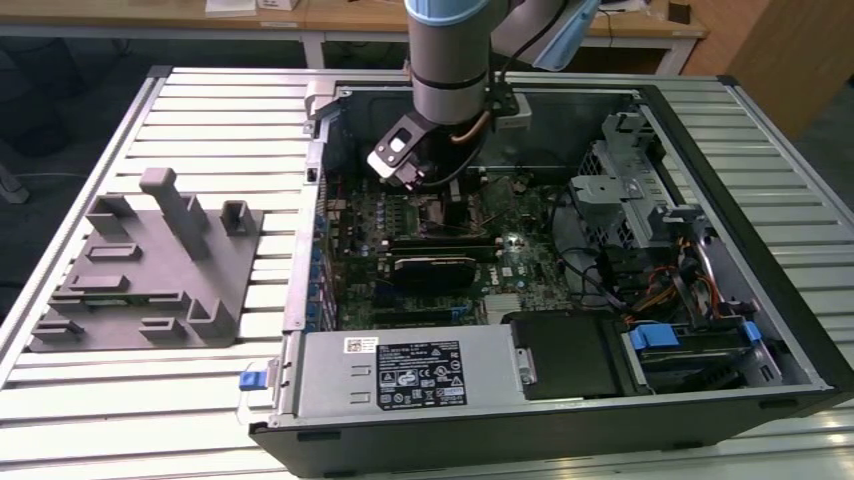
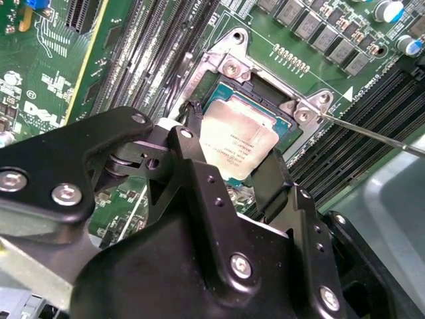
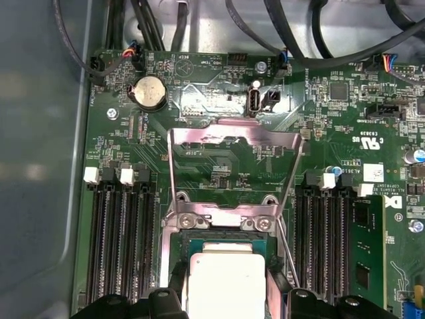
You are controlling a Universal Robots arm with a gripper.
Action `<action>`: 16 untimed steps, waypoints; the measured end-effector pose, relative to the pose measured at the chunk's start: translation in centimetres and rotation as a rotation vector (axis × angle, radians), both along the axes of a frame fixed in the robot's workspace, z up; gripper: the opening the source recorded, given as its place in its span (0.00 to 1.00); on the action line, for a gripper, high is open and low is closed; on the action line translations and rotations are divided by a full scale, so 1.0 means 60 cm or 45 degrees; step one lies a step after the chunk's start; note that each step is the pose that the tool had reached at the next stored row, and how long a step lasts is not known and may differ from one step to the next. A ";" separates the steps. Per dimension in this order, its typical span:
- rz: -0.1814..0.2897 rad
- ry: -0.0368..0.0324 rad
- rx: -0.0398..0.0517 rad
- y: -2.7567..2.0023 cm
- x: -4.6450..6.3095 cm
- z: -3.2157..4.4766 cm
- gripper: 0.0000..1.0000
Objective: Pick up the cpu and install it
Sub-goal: 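Place the cpu into insertion slot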
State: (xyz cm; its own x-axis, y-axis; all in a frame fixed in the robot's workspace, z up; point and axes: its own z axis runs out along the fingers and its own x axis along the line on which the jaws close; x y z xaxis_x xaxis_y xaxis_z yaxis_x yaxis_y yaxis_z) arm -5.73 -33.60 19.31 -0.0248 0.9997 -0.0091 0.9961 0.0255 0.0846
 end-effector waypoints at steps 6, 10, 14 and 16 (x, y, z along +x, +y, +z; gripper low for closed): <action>-0.001 0.0002 0.000 0.0002 0.000 -0.002 0.55; -0.001 0.0005 -0.001 0.0001 0.000 -0.004 0.55; -0.001 0.0002 0.000 0.0003 0.000 -0.004 0.55; -0.001 0.0001 0.000 0.0002 0.001 -0.004 0.55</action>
